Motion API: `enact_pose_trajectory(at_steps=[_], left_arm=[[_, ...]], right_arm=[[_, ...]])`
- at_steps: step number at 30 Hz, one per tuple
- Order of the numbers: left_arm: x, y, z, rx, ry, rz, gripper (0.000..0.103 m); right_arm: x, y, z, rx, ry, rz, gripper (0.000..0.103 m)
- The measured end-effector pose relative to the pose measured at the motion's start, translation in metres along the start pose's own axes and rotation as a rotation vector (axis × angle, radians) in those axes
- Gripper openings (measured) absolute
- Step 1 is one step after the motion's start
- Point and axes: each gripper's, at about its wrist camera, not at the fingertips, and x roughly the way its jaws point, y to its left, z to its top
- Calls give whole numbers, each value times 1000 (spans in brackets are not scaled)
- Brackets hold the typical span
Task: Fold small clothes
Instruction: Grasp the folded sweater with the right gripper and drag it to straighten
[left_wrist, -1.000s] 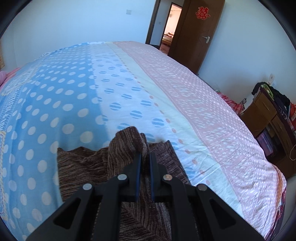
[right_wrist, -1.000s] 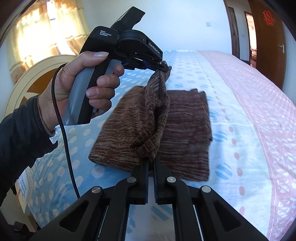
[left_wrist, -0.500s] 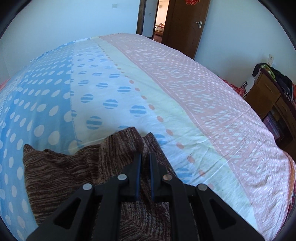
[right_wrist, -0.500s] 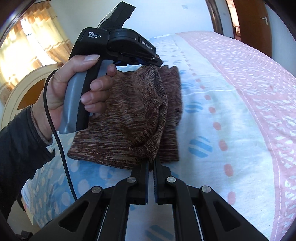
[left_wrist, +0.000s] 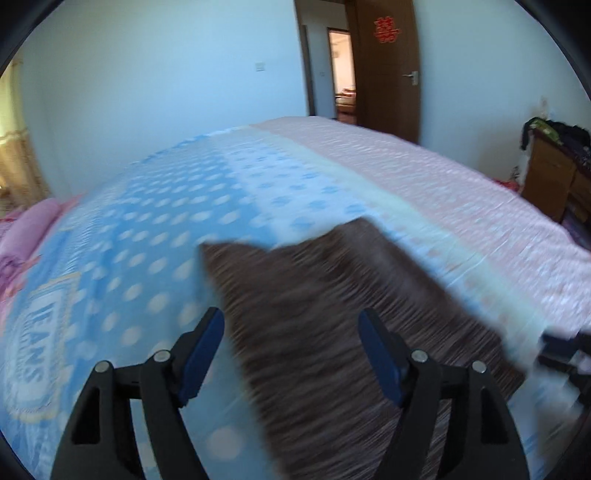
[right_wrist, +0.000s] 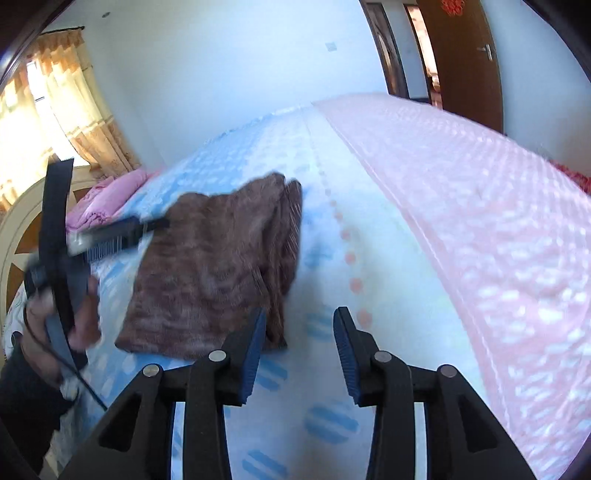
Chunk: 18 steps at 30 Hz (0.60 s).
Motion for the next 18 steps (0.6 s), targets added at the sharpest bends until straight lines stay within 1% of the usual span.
enact_pose_trajectory(at_steps=[1, 2, 3, 4, 5, 7, 8, 9, 10, 11, 12, 13, 14, 16, 18], left_arm=[[1, 8, -11, -9, 7, 34, 79], [5, 15, -20, -27, 28, 45, 79], [9, 21, -26, -50, 52, 33, 79], [15, 28, -36, -101, 92, -2, 79], [18, 32, -41, -138, 103, -23, 80], [20, 39, -49, -207, 97, -58, 80], [20, 41, -51, -224, 82, -72, 80], [20, 42, -52, -229, 71, -82, 80], [21, 42, -53, -235, 68, -90, 83], [21, 43, -54, -243, 65, -92, 87], [21, 45, -55, -251, 65, -96, 89], [20, 46, -58, -258, 66, -109, 89], [21, 47, -58, -264, 67, -120, 89], [21, 46, -60, -259, 74, -122, 93], [20, 41, -61, -242, 82, -104, 98]], right_arm=[[6, 4, 8, -9, 3, 9, 39], [15, 8, 17, -18, 11, 24, 39], [28, 15, 28, -30, 30, 50, 39], [40, 20, 34, -34, 51, 65, 39], [54, 24, 41, -31, 77, 72, 39], [89, 26, 52, -6, 155, 79, 39], [102, 26, 55, 14, 188, 87, 39], [112, 26, 56, 24, 204, 90, 35], [119, 27, 58, 10, 209, 73, 21], [120, 28, 58, -8, 200, 44, 10], [118, 29, 58, -12, 191, 32, 8], [113, 29, 57, -9, 182, 28, 8], [107, 30, 56, -12, 164, 7, 8], [101, 27, 52, -22, 146, -32, 7], [111, 22, 49, -26, 173, -48, 8]])
